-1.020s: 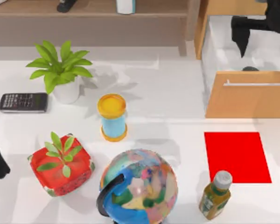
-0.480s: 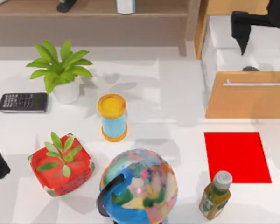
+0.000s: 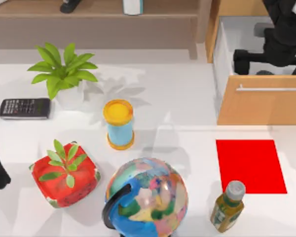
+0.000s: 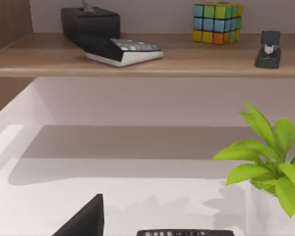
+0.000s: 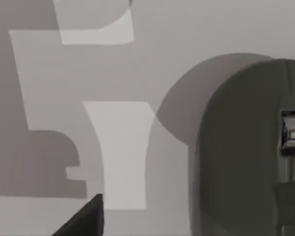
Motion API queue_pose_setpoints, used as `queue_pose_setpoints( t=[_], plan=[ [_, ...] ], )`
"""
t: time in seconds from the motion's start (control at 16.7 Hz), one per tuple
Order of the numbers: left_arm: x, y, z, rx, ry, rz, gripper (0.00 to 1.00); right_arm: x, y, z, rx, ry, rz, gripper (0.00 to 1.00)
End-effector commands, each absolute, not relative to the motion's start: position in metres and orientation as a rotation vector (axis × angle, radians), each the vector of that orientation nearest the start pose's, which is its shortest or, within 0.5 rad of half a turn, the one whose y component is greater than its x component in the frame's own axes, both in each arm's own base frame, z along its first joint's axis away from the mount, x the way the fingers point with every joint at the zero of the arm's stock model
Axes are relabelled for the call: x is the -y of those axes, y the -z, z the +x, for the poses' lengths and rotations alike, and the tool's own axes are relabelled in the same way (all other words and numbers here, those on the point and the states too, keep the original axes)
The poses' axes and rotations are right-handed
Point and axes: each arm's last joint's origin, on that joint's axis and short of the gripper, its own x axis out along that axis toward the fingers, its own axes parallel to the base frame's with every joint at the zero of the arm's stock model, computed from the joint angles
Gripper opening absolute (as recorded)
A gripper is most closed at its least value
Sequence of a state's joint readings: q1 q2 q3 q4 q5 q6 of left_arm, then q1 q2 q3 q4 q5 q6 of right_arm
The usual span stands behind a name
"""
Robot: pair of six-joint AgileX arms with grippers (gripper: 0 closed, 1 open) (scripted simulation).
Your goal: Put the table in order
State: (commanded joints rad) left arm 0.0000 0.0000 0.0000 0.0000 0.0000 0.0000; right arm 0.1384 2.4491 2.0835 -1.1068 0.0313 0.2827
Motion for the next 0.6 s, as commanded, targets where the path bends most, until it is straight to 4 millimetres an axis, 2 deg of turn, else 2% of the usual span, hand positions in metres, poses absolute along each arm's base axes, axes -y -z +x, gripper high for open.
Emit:
queue_pose_setpoints(
  t=[0.3, 0.6],
  plan=[
    [0.0012, -0.1600, 0.1057, 0.000, 0.000, 0.000, 1.00, -0.0726, -0.1353, 0.4849, -1.465, 0.105, 0.100, 1.00],
    [0.0012, -0.1600, 0.1057, 0.000, 0.000, 0.000, 1.00, -0.0726, -0.1353, 0.4849, -1.465, 0.105, 0.100, 0.62]
  ],
)
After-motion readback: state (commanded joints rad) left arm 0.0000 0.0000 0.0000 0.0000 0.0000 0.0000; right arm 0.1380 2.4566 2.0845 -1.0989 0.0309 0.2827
